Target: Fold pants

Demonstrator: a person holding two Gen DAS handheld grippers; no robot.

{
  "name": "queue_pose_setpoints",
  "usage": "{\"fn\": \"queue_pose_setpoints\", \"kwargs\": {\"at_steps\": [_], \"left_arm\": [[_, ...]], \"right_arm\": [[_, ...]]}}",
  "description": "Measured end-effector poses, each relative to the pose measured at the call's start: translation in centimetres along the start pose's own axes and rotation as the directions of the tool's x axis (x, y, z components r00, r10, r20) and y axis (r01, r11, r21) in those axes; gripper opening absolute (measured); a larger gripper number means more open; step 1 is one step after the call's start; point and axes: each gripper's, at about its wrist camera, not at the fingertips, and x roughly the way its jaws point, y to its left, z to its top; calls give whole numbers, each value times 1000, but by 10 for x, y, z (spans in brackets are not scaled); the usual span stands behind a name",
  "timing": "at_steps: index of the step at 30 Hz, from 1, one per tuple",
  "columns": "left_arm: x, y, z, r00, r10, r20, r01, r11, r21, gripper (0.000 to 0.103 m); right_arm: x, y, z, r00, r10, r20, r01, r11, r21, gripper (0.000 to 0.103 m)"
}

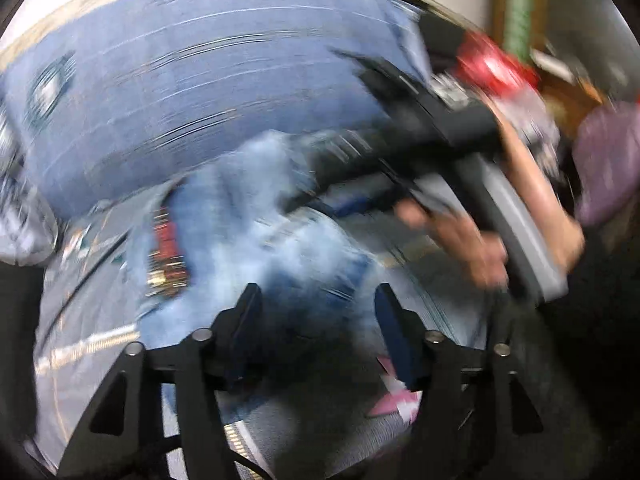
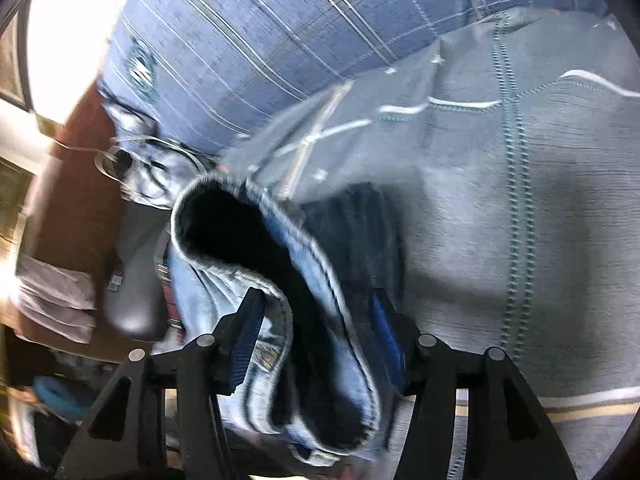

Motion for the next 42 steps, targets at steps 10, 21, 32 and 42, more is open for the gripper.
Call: {"fn": "queue_pose_setpoints", "kwargs": {"at_steps": [10, 21, 32, 42], "left_arm": [[16, 51, -1, 994, 65, -85, -87, 955, -285, 70], [24, 33, -5, 992, 12, -122, -38, 976, -216, 75], [24, 36, -4, 980, -132, -152, 87, 959, -269, 76], [-21, 100, 15, 984, -180, 8, 157, 839, -521, 84]], "right_arm": [[-54, 11, -26, 985, 15, 173, -4, 998, -60, 56], [-22, 32, -43, 996, -17, 93, 29, 990, -139, 14], [3, 23, -52, 980, -196, -18, 191, 970, -148, 15], [-56, 15, -46, 984, 96, 149, -88, 995, -55, 82]]}}
